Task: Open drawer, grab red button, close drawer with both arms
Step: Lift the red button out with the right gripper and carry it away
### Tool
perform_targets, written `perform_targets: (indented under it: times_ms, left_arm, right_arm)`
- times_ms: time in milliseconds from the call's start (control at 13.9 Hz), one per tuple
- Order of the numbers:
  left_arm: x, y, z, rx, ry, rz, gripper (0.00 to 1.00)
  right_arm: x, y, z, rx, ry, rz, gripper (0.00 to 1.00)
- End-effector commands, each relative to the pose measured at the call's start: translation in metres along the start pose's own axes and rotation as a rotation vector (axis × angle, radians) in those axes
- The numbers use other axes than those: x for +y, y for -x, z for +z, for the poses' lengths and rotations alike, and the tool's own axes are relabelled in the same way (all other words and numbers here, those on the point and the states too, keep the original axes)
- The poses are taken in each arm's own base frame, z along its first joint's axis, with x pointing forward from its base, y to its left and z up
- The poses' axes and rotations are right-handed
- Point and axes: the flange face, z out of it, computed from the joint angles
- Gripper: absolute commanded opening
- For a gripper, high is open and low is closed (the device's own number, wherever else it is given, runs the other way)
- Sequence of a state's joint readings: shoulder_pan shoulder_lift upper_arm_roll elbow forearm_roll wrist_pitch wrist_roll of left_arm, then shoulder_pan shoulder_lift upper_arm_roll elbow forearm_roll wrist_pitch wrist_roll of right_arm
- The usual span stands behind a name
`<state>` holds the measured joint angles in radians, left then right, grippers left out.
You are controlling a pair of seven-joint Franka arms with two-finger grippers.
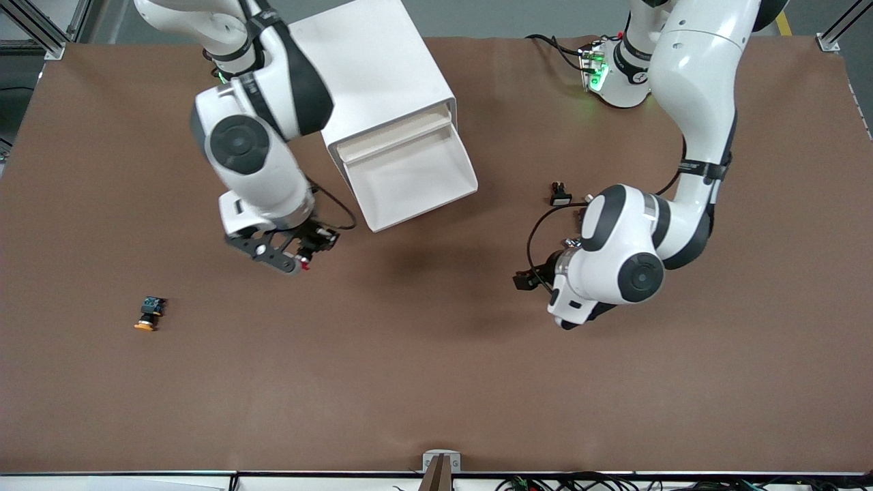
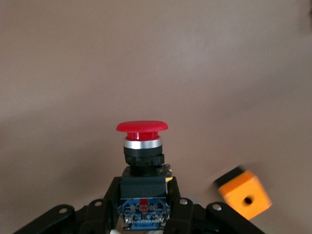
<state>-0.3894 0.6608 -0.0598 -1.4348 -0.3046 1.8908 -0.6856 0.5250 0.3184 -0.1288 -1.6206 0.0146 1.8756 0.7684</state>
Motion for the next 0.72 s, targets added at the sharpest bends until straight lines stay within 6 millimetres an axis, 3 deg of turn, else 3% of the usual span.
perform_targets:
  times_ms: [0,216,432,648]
  left_arm:
    - [0.035,0.035,0.023,0.07,-0.019,0.093,1.0]
    - [0.071,0.086,0.057,0.079,-0.043,0.097,1.0]
    - [0.099,0.138,0.082,0.098,-0.089,0.063,1.0]
    - [0.115,0.176,0.098,0.096,-0.109,0.053,1.0]
  right_arm:
    - [0.064,-0.046,0.02,-0.036,0.0,-0.121,0.0]
    - [0.135,-0.096,0.047,-0.011,-0.023,-0.215,0.0]
    - [0.181,-0.128,0.079,0.007,-0.027,-0.252,0.0]
    - [0.214,-0.147,0.122,0.037,-0.03,-0.266,0.01]
